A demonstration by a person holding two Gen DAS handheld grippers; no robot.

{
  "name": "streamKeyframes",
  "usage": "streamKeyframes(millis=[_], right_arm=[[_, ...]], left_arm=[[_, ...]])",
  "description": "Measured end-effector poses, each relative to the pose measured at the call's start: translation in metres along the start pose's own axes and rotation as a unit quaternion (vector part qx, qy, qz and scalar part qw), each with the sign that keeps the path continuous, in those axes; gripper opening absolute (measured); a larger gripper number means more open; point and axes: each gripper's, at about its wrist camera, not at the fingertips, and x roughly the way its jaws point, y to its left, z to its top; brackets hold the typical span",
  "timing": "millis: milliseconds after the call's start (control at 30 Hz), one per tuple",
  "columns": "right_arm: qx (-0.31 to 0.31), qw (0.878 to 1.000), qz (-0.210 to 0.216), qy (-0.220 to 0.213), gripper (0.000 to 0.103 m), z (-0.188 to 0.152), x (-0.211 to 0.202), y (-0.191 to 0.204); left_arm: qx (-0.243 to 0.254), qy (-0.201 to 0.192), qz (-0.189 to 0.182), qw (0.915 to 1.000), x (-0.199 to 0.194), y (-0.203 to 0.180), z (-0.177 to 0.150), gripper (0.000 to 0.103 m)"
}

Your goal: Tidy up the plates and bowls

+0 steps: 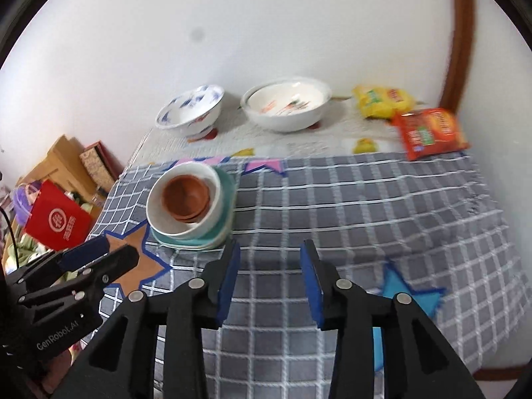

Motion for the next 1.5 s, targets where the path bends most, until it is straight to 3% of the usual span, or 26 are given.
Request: streamKeyframes(millis=[133, 333, 400, 500, 667, 800, 1500], right_arm=[[0.010, 0.999, -0.020, -0.034, 0.045, -0.020, -0.041, -0.016], [0.020, 0.996, -0.055, -0.062, 0.053, -0.060, -0.087, -0.032], [0.022, 0.995, -0.062, -0.068, 0.072, -0.071, -0.099, -0.035], [0.032, 0.994, -0.065, -0.081, 0.087, -0.088, -0.116, -0.042], [0.051, 0.991, -0.073, -0.095, 0.090, -0.105, -0.140, -0.052], [0.050, 0.990, -0.081, -0.105, 0.091, -0.113, -0.153, -0.055], [0.040, 0.987, -0.112, -0.108, 0.091, -0.127, -0.156, -0.053]], left_arm=[[0.014, -0.023, 0.003, 0.9996, -0.024, -0.023, -0.019, 0.058], [0.023, -0.075, 0.022, 0.9967, -0.061, -0.048, -0.052, 0.073], [0.028, -0.078, 0.017, 0.9964, -0.068, -0.053, -0.061, 0.081], [0.035, -0.076, 0.014, 0.9964, -0.077, -0.063, -0.073, 0.081], [0.045, -0.096, 0.038, 0.9937, -0.092, -0.075, -0.087, 0.086], [0.046, -0.105, 0.035, 0.9928, -0.101, -0.080, -0.091, 0.086], [0.042, -0.109, 0.033, 0.9926, -0.108, -0.085, -0.098, 0.087]])
